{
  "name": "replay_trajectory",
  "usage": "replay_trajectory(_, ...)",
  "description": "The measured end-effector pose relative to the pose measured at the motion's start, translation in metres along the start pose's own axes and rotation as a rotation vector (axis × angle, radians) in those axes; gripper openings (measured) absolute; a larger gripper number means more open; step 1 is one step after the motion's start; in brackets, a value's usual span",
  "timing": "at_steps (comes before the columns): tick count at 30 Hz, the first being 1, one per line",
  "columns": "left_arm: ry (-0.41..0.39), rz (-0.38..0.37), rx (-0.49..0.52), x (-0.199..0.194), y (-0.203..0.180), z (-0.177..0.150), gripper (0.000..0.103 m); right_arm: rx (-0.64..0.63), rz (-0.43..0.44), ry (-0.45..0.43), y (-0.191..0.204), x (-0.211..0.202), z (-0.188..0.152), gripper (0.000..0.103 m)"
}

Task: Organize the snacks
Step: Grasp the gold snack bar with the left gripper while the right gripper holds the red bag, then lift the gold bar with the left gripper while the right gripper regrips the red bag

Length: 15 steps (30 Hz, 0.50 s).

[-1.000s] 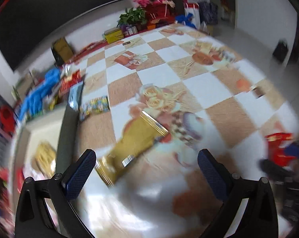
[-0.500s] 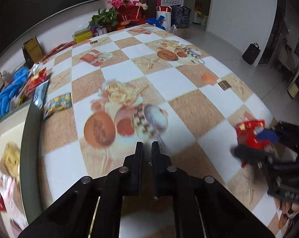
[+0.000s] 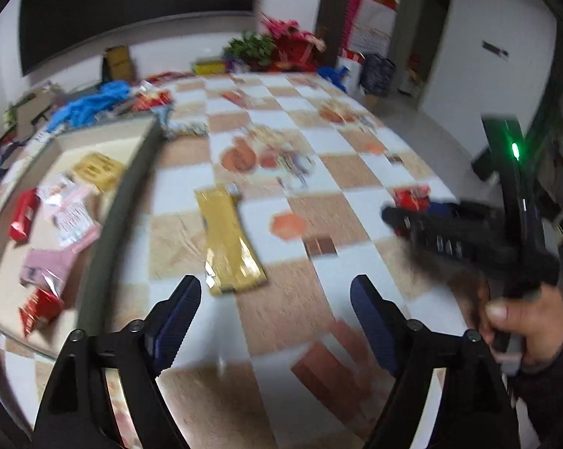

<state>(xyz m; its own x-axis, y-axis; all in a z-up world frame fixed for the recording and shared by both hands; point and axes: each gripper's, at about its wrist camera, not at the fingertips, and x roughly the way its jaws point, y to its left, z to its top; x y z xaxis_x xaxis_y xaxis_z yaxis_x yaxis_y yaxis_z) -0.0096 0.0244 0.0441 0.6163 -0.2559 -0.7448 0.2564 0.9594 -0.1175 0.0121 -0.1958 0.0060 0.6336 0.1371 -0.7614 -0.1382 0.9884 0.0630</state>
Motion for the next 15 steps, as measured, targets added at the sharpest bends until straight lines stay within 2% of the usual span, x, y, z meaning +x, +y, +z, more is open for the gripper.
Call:
replay_trajectory(2,0.015,0.053,-0.001,0.011,0.001,0.017,0.084,-0.012,-0.012,0.002,0.002,0.000,0.000,0.044)
replay_trajectory(4,0.071,0.114,-0.016,0.032,0.005,0.030,0.084,-0.021,-0.023,0.004,0.004,0.001,0.000,0.044)
replay_trajectory(6,0.119,0.103,-0.067,0.052,0.013,0.034,0.084,-0.021,-0.023,0.004,0.004,0.001,0.000,0.044)
replay_trajectory(8,0.159,0.068,-0.125,0.070,0.021,0.034,0.069,-0.018,-0.019,0.004,0.004,0.001,0.000,0.044)
replay_trajectory(9,0.131,0.096,-0.115,0.070,0.020,0.034,0.062,-0.015,-0.017,0.003,0.003,0.001,0.000,0.044)
replay_trajectory(10,0.128,0.107,-0.093,0.072,0.018,0.034,0.043,-0.014,-0.015,0.003,0.003,0.001,0.000,0.044)
replay_trajectory(11,0.120,0.123,-0.071,0.072,0.016,0.033,0.031,-0.014,-0.015,0.003,0.003,0.001,0.000,0.044)
replay_trajectory(13,0.112,0.082,-0.058,0.068,0.016,0.028,0.026,-0.020,-0.022,0.004,0.004,0.001,0.000,0.044)
replay_trajectory(15,0.097,0.064,-0.051,0.061,0.019,0.020,0.025,-0.026,-0.028,0.006,0.005,0.001,0.000,0.045)
